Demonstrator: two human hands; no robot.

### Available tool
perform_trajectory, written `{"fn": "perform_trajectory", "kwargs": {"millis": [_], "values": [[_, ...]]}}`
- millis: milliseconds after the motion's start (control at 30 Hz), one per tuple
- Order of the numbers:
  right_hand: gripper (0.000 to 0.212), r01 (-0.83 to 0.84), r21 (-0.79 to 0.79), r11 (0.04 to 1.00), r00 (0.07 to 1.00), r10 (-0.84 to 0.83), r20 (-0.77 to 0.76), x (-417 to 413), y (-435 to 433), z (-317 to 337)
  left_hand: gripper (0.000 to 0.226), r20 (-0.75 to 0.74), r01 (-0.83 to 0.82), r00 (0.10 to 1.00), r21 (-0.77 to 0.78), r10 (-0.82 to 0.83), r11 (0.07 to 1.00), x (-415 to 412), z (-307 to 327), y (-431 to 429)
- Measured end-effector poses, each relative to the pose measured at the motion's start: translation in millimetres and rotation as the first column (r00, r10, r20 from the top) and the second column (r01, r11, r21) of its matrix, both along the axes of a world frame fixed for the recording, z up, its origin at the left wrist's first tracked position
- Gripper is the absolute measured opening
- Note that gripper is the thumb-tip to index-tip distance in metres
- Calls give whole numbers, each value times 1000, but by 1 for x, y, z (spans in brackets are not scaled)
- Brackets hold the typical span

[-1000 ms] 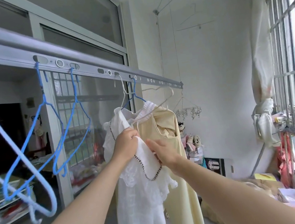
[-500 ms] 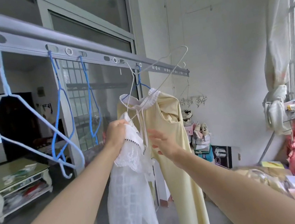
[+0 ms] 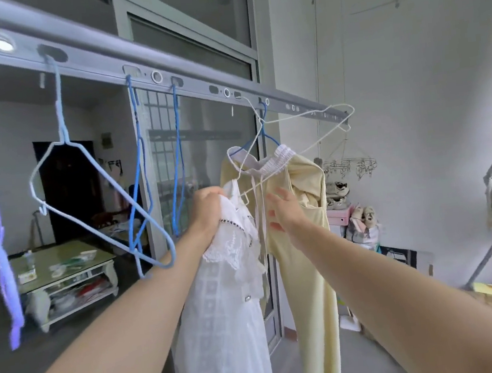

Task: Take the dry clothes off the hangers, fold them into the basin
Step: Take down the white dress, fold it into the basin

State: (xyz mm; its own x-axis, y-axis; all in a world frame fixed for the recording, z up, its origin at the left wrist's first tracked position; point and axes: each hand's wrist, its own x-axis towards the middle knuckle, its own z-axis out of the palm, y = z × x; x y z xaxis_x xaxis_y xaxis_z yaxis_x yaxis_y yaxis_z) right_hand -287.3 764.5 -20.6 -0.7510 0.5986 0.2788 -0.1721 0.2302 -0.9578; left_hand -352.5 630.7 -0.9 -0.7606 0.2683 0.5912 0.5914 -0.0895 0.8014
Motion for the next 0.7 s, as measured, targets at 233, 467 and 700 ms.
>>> {"fn": "perform_trajectory", "kwargs": {"millis": [233, 467, 700], "values": [[50, -4, -226, 974, 1000, 8, 18, -33, 2, 13, 9, 15, -32, 999, -29, 33, 999, -6, 12, -12], [8, -177, -538, 824, 984, 133, -120, -83, -12, 19, 25, 20, -50, 999, -22, 50, 999, -41, 14, -21], [19, -243, -655, 716, 964, 102, -247, -100, -5, 14, 32, 7, -14, 1000, -32, 15, 999, -60, 13, -18]]}}
